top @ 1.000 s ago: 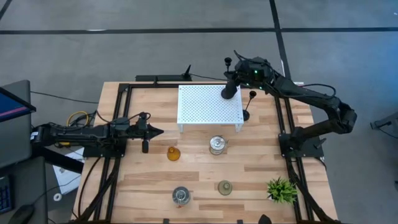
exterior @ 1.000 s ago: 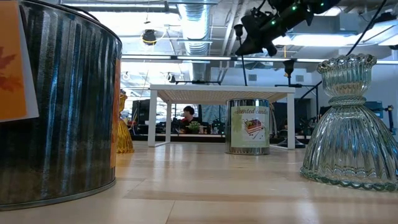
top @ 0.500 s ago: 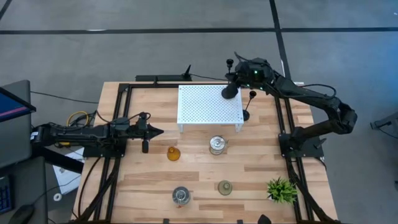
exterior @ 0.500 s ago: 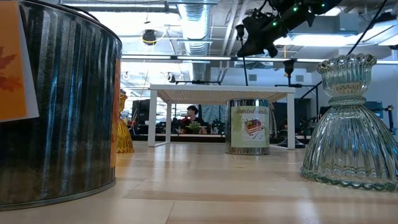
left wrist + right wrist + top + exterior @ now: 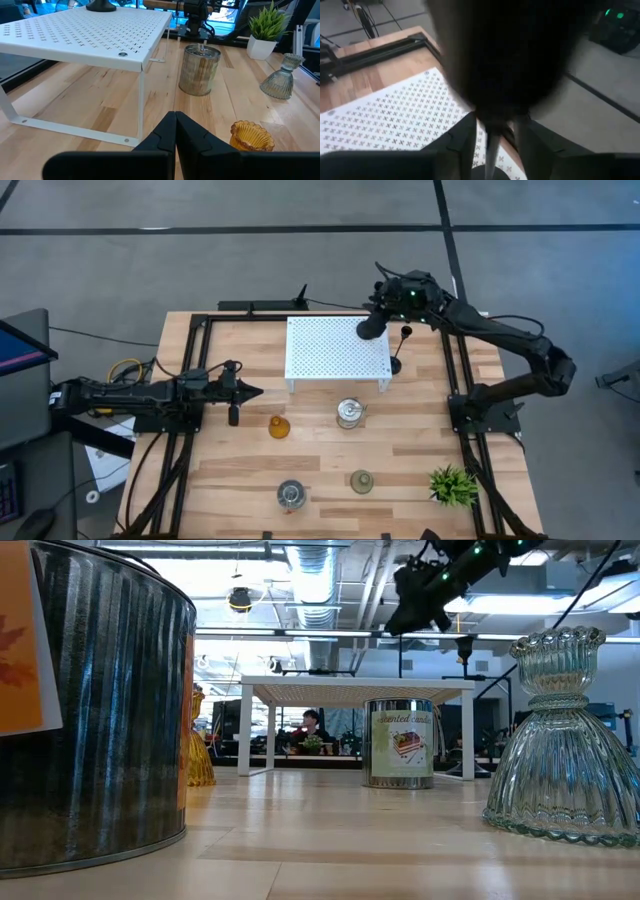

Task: Pick & Place candle stick holders
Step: Put the black candle holder on the shelf align with the other black candle holder

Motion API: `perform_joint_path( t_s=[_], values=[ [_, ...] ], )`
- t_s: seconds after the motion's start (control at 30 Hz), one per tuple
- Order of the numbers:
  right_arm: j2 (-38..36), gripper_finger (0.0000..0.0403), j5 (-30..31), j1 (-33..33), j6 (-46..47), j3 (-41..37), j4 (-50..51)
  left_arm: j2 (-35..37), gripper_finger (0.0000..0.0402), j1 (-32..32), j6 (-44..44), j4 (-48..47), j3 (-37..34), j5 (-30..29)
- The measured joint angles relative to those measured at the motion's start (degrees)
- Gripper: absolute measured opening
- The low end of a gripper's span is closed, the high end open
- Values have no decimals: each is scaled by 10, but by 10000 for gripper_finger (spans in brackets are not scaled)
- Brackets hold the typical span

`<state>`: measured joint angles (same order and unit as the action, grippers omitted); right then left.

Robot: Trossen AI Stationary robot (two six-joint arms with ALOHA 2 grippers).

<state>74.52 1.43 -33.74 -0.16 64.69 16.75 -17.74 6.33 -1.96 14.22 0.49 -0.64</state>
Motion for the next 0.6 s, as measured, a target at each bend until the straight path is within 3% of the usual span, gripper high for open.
perform_joint_path(
  t_s=[0.33,0.6],
  values=[
    [-50,241,0,0,-33,46,148,0,6,0,0,0,0,0],
    [-123,249,0,5,0,75,264,0,6,0,0,0,0,0]
  ],
)
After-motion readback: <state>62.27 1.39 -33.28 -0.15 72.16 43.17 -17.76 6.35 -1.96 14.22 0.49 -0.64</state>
